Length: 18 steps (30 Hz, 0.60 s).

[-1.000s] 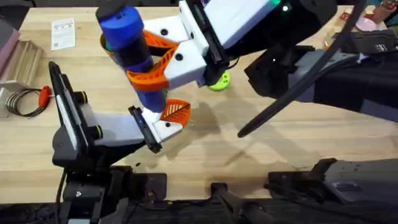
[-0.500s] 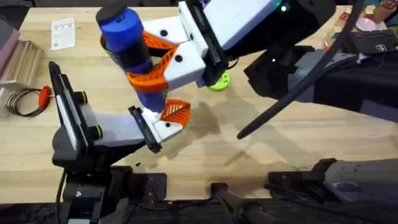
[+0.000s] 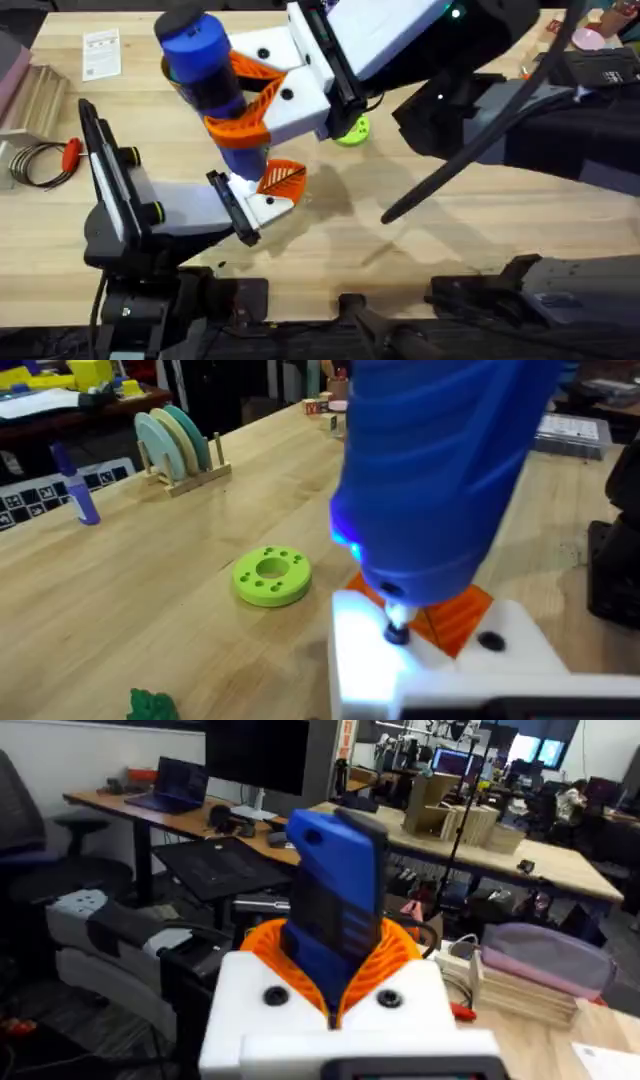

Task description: Pick up the gripper from the table and insert it into the empty holder that is missing its gripper. Then pick up a screw, insert it into the mounting hole, and use the screwdriver to tighten it. Finally, clean up the table by picking up the vegetable and placing it into the bucket.

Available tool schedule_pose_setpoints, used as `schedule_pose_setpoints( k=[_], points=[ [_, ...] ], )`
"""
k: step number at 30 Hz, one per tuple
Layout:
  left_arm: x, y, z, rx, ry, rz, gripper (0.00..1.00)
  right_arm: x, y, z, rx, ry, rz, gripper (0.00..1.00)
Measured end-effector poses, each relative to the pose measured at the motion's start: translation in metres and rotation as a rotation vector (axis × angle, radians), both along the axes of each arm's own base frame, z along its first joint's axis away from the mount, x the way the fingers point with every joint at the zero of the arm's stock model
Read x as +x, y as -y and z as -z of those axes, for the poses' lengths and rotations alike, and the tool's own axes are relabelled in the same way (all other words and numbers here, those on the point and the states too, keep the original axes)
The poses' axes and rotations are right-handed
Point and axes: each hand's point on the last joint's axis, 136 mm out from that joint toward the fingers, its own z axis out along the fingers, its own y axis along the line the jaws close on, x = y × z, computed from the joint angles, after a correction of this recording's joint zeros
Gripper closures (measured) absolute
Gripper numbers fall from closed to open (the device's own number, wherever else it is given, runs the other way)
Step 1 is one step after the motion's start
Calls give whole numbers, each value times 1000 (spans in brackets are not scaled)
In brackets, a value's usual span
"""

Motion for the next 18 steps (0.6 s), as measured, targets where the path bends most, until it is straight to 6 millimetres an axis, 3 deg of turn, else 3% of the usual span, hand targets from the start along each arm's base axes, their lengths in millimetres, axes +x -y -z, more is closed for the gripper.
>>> schedule_pose_setpoints(
  k=[18],
  points=[
    [0,0,0,0,0,0,996,1,-2,2,-9,0,5,977]
  ],
)
